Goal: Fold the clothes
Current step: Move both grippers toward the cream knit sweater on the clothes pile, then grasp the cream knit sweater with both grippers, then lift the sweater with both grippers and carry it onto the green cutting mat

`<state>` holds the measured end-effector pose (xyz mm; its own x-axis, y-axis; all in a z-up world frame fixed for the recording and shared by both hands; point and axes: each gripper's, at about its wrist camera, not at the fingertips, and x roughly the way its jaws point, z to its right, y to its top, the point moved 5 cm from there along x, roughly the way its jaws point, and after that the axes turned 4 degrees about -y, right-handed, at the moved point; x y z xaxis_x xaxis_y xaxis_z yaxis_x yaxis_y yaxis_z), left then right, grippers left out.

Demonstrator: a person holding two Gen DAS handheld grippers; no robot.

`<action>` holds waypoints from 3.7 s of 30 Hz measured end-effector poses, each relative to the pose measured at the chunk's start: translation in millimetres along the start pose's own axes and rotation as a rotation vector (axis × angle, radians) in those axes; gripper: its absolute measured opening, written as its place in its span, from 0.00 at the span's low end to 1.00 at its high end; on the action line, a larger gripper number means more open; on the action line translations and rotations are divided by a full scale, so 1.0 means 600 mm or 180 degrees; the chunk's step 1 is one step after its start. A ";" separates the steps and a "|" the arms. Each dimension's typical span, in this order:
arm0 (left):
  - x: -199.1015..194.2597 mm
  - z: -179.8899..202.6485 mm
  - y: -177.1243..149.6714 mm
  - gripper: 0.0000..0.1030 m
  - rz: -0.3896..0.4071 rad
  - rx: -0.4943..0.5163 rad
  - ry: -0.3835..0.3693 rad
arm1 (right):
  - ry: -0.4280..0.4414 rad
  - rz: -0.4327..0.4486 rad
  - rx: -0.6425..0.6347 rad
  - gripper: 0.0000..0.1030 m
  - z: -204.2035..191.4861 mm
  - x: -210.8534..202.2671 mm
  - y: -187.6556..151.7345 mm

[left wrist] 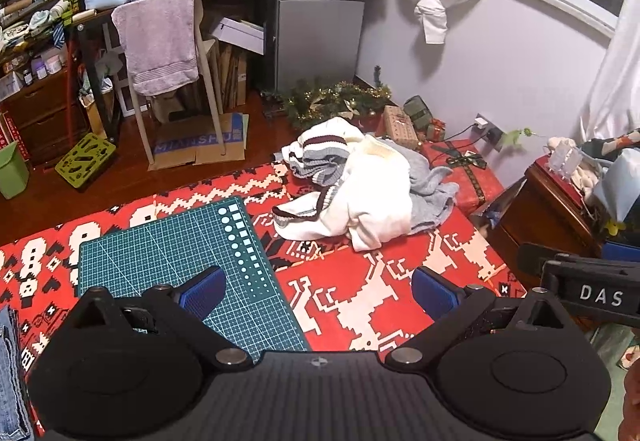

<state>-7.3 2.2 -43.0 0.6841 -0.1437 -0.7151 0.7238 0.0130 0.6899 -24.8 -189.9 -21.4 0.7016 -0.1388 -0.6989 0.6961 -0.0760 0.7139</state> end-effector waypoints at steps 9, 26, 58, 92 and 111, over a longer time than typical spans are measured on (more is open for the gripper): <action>-0.004 0.003 -0.017 0.97 0.0096 0.0022 0.0046 | -0.0085 0.0069 -0.0174 1.00 0.000 0.004 -0.026; 0.034 -0.036 -0.098 0.97 0.0254 -0.0190 0.0222 | -0.0146 0.0233 -0.0561 1.00 -0.030 0.023 -0.118; 0.170 -0.059 -0.100 0.88 0.0120 -0.0145 0.0277 | 0.0351 0.0385 -0.0670 1.00 -0.052 0.169 -0.114; 0.412 -0.052 -0.010 0.36 -0.0023 0.0153 -0.0725 | 0.0850 0.0059 -0.0908 0.52 -0.183 0.437 -0.001; 0.242 -0.108 -0.074 0.04 0.0195 -0.0210 -0.0683 | 0.1517 -0.0048 -0.0833 0.19 -0.210 0.252 -0.076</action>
<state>65.6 44.9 -184.7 0.6973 -0.3477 -0.6268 0.6906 0.0918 0.7174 68.5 -83.1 -165.1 0.6402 0.3280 -0.6947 0.6786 0.1823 0.7115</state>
